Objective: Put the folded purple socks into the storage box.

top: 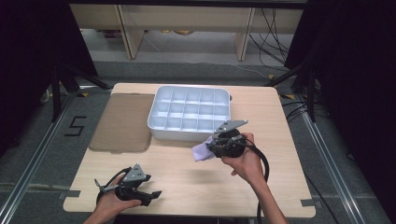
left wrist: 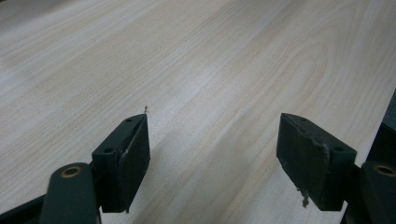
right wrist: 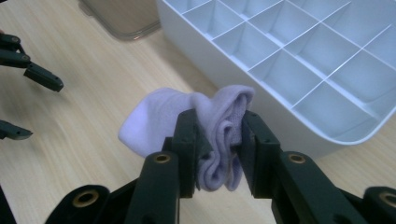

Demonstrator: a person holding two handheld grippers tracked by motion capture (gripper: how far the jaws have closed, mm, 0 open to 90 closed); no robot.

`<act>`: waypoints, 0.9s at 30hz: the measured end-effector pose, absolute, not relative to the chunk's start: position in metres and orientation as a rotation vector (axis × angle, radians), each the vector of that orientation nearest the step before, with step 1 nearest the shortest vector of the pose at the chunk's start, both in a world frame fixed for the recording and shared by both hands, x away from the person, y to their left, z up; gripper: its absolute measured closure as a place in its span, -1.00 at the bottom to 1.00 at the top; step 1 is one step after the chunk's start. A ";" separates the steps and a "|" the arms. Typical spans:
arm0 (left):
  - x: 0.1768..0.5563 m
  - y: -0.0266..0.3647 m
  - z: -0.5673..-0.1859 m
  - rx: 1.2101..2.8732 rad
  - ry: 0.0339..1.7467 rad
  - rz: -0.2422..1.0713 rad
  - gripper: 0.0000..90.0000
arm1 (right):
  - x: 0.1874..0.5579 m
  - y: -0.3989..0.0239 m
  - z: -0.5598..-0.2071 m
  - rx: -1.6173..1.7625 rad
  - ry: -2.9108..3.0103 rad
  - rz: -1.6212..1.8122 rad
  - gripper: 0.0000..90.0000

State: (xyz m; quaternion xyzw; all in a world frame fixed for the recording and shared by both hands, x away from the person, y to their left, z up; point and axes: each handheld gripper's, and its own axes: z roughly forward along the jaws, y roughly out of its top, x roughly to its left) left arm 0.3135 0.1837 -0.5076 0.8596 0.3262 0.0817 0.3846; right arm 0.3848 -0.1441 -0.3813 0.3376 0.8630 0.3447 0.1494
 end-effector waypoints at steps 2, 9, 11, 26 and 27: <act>0.314 0.183 -0.508 2.182 0.836 0.209 -0.44 | 0.388 -0.145 -0.378 0.985 2.471 0.991 0.56; 0.315 0.185 -0.507 2.195 0.813 0.203 -0.44 | 0.400 -0.152 -0.362 0.984 2.459 0.951 0.56; 0.314 0.185 -0.507 2.183 0.819 0.187 -0.44 | 0.402 -0.155 -0.358 1.028 2.443 0.943 0.56; 0.315 0.185 -0.506 2.179 0.812 0.194 -0.44 | 0.442 -0.165 -0.341 1.060 2.376 0.847 0.56; 0.315 0.185 -0.506 2.183 0.810 0.194 -0.44 | 0.445 -0.165 -0.341 1.065 2.373 0.834 0.56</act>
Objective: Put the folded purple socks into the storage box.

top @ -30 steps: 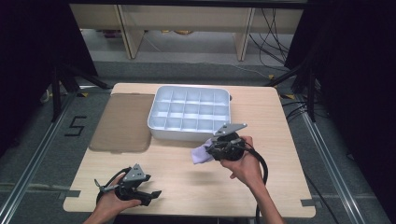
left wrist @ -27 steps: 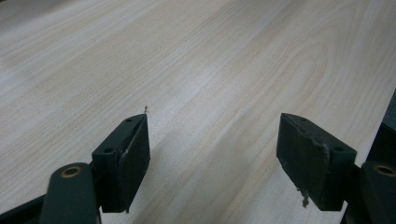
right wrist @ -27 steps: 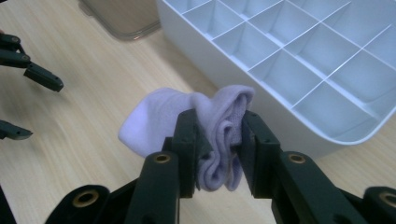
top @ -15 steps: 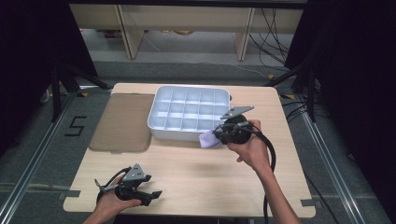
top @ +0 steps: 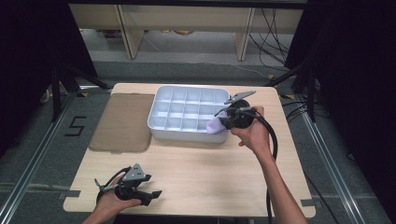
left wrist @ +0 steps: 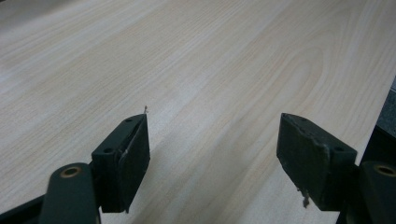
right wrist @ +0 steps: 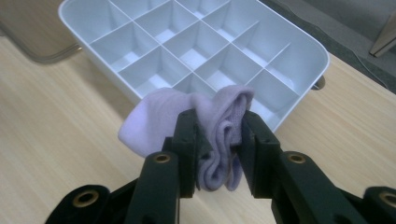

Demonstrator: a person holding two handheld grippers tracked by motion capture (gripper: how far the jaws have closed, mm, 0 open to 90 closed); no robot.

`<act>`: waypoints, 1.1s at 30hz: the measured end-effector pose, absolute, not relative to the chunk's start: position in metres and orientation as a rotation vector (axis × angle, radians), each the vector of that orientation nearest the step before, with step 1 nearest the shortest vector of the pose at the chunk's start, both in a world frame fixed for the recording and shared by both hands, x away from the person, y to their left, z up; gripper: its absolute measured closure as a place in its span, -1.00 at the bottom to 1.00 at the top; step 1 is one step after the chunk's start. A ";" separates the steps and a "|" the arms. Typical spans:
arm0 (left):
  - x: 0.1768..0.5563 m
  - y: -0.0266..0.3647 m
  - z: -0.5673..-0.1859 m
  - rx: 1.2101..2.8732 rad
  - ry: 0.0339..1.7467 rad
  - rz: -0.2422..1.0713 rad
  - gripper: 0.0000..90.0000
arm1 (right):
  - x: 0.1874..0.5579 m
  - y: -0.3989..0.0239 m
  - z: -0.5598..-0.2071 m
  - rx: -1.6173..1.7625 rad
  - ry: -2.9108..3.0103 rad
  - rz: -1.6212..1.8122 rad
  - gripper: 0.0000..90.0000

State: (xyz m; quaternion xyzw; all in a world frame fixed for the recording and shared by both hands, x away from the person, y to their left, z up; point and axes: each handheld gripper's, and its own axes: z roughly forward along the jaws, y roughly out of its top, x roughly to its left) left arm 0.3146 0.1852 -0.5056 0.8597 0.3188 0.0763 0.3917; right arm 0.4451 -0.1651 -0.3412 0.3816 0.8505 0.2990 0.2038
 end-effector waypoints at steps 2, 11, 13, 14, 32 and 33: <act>0.314 0.184 -0.506 2.158 0.830 0.189 -0.44 | 0.451 -0.165 -0.341 1.077 2.370 0.812 0.56; 0.315 0.187 -0.505 2.179 0.814 0.192 -0.45 | 0.481 -0.162 -0.352 1.135 2.366 0.726 0.56; 0.315 0.186 -0.505 2.172 0.826 0.193 -0.45 | 0.486 -0.161 -0.355 1.147 2.362 0.690 0.56; 0.315 0.186 -0.505 2.172 0.826 0.193 -0.45 | 0.486 -0.161 -0.355 1.147 2.362 0.690 0.56; 0.313 0.184 -0.506 2.177 0.827 0.169 -0.46 | 0.510 -0.148 -0.388 1.182 2.372 0.471 0.56; 0.313 0.184 -0.506 2.179 0.825 0.169 -0.46 | 0.511 -0.148 -0.389 1.154 2.368 0.456 0.56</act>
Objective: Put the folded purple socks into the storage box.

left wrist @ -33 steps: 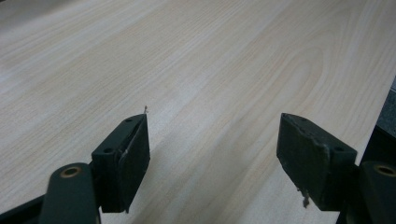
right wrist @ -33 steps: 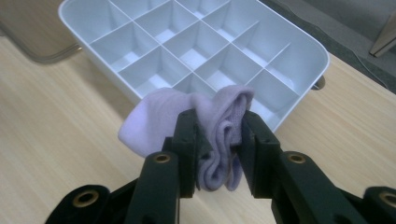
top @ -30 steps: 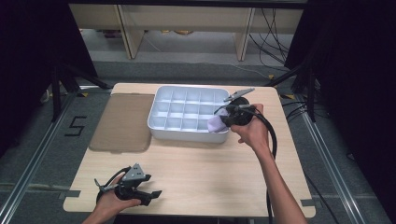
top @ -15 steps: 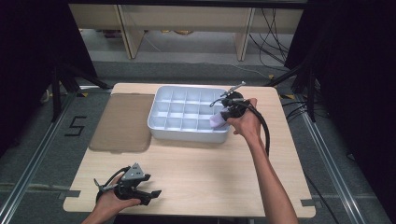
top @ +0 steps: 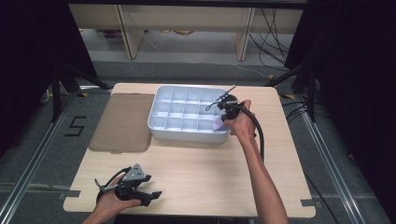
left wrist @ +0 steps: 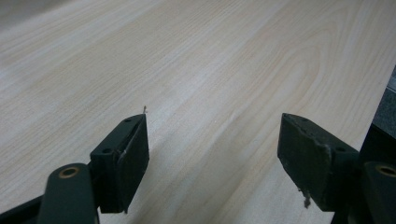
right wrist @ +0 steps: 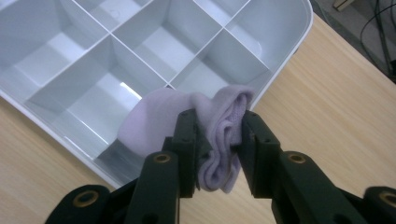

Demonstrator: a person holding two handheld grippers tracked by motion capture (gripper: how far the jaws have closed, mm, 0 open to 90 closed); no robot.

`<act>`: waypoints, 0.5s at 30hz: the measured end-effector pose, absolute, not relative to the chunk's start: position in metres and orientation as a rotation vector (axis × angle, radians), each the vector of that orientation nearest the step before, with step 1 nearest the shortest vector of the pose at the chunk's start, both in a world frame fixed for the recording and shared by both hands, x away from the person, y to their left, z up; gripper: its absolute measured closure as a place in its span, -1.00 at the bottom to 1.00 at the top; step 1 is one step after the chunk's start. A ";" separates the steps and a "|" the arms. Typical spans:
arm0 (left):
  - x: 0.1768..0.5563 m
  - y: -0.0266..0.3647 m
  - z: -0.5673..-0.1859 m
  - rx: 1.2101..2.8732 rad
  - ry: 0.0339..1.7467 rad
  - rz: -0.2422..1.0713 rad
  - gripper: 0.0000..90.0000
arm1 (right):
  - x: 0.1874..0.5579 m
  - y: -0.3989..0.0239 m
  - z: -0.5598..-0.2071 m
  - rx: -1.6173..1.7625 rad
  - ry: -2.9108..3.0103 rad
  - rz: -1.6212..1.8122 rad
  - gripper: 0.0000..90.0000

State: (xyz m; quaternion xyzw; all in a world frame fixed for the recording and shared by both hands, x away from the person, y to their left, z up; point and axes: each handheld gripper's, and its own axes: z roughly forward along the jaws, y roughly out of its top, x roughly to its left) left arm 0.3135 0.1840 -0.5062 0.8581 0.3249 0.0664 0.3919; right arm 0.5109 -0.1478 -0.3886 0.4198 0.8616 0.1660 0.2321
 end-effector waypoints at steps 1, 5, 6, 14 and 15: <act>0.313 0.183 -0.507 2.171 0.837 0.170 -0.46 | 0.510 -0.144 -0.391 1.146 2.368 0.426 0.56; 0.313 0.183 -0.507 2.166 0.836 0.165 -0.45 | 0.511 -0.139 -0.394 1.092 2.367 0.382 0.56; 0.313 0.183 -0.507 2.171 0.836 0.173 -0.45 | 0.512 -0.138 -0.396 1.094 2.378 0.373 0.56; 0.313 0.183 -0.507 2.182 0.811 0.180 -0.45 | 0.512 -0.134 -0.401 1.063 2.368 0.325 0.56; 0.313 0.183 -0.507 2.182 0.811 0.180 -0.45 | 0.512 -0.134 -0.401 1.063 2.368 0.325 0.56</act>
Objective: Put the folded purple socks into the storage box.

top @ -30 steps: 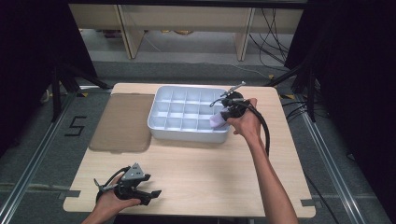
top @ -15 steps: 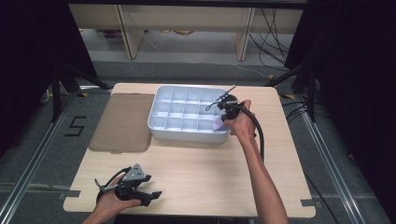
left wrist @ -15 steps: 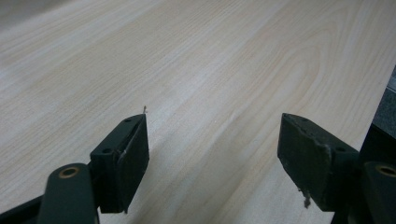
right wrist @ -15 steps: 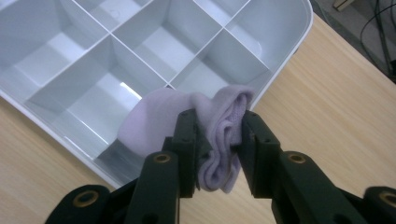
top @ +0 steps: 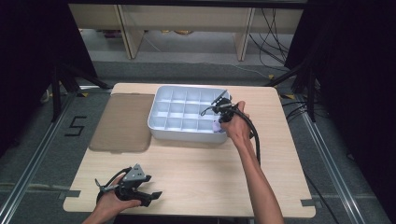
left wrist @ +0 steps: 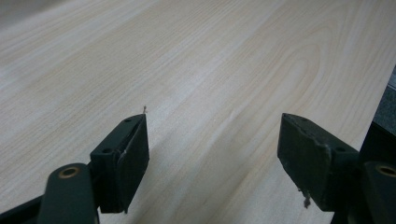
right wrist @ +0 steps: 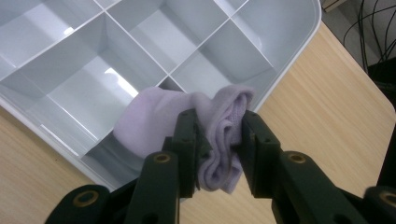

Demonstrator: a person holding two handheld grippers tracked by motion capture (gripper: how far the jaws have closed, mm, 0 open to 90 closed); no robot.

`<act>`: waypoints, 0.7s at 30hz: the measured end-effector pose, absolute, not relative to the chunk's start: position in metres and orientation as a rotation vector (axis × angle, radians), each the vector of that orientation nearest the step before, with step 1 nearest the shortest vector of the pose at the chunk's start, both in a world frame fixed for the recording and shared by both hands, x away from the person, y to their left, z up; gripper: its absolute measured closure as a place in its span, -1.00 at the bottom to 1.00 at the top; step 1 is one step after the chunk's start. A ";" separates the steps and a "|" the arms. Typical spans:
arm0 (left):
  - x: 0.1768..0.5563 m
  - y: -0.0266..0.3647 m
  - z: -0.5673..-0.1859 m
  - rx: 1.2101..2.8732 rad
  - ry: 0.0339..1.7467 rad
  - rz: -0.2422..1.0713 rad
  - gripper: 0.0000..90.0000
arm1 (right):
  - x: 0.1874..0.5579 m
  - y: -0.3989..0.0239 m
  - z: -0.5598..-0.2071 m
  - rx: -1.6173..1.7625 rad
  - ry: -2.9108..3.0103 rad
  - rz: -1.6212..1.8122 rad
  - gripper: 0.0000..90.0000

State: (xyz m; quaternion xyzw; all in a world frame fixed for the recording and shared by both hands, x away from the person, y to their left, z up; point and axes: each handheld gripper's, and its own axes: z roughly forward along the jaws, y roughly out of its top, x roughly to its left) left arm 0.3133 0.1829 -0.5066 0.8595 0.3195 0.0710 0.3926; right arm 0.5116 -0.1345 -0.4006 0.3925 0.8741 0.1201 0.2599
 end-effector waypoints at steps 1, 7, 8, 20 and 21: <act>0.313 0.183 -0.506 2.179 0.815 0.177 -0.45 | 0.512 -0.133 -0.403 1.067 2.366 0.329 0.56; 0.314 0.183 -0.506 2.195 0.808 0.183 -0.45 | 0.512 -0.131 -0.414 1.087 2.407 0.344 0.56; 0.313 0.183 -0.506 2.185 0.816 0.175 -0.45 | 0.513 -0.131 -0.417 1.083 2.415 0.350 0.56; 0.313 0.184 -0.506 2.177 0.829 0.173 -0.46 | 0.513 -0.141 -0.417 1.218 2.411 0.529 0.37; 0.314 0.185 -0.505 2.183 0.811 0.179 -0.45 | 0.514 -0.146 -0.409 1.210 2.419 0.587 0.45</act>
